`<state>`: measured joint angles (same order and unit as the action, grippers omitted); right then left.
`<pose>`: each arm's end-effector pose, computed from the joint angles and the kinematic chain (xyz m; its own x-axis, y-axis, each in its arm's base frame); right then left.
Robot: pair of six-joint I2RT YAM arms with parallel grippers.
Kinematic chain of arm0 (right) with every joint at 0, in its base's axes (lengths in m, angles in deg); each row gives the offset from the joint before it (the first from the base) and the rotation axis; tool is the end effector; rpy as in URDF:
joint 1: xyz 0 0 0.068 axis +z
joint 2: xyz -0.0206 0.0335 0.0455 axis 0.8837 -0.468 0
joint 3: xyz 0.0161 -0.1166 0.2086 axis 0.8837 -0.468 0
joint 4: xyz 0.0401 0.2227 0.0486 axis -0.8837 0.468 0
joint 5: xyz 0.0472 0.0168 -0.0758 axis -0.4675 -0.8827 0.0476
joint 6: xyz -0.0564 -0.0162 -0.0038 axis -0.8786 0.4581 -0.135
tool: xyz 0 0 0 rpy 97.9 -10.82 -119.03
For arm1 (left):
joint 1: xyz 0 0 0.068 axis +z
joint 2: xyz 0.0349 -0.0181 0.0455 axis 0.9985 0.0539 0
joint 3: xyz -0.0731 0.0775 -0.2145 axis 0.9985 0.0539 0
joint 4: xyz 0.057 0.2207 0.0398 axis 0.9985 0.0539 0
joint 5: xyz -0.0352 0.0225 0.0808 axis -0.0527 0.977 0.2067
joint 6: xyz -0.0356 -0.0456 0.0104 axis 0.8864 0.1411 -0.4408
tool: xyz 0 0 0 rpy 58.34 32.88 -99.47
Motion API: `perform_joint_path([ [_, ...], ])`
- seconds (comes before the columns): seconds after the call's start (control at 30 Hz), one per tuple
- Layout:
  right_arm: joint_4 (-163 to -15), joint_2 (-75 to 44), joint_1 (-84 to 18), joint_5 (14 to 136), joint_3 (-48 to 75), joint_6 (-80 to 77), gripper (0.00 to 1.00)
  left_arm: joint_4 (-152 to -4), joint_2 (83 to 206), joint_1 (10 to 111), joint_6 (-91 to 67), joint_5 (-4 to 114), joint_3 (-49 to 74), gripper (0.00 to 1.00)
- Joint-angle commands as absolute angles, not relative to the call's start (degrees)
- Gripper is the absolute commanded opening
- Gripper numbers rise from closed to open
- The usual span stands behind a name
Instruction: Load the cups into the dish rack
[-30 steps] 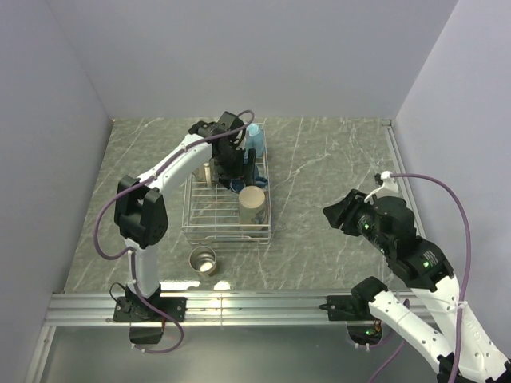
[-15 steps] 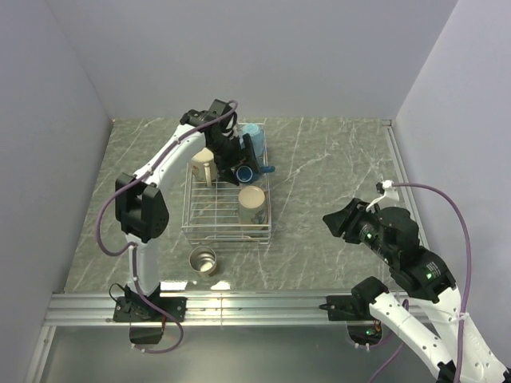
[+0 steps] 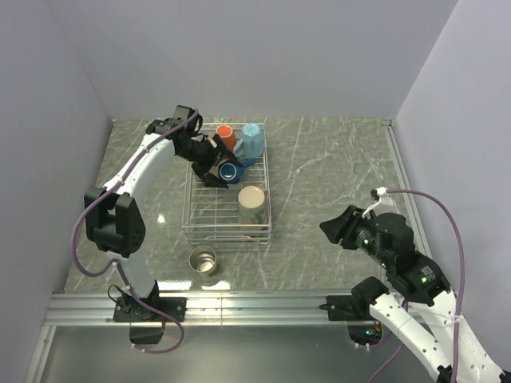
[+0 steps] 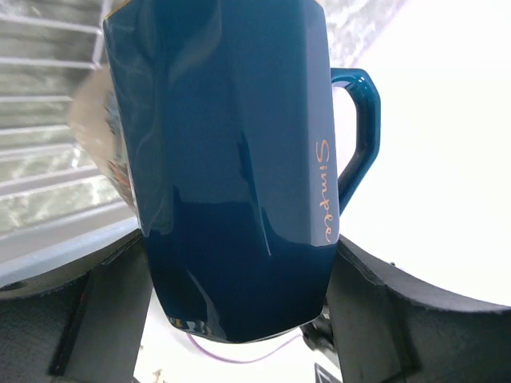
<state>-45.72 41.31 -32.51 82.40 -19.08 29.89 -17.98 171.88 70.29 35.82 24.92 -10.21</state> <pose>0.0849 0.0481 0.2848 -0.5899 0.3740 -0.7157 -0.1623 0.8133 0.5588 0.3118 -0.1207 0.2700 -0.8456 -0.4549 0.2794 -0.5170 0.5672 -0.6412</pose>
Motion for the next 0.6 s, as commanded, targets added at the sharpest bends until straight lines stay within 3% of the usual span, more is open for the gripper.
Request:
perform_joint_path([
  [0.0, -49.32, 41.68, -32.82, 80.48, -20.68, 30.06, 0.53, -19.62, 169.24, 69.42, 39.02, 18.06, -11.08, 0.00],
  [0.2, -51.17, 40.97, -32.83, 79.59, -22.09, 30.32, 0.53, -20.00, 171.70, 69.42, 41.14, 13.39, -11.07, 0.00],
  [0.57, -53.37, 42.29, -32.91, 80.82, -25.61, 32.34, 0.53, -7.24, 181.63, 69.33, 38.93, 20.23, -19.17, 0.00],
])
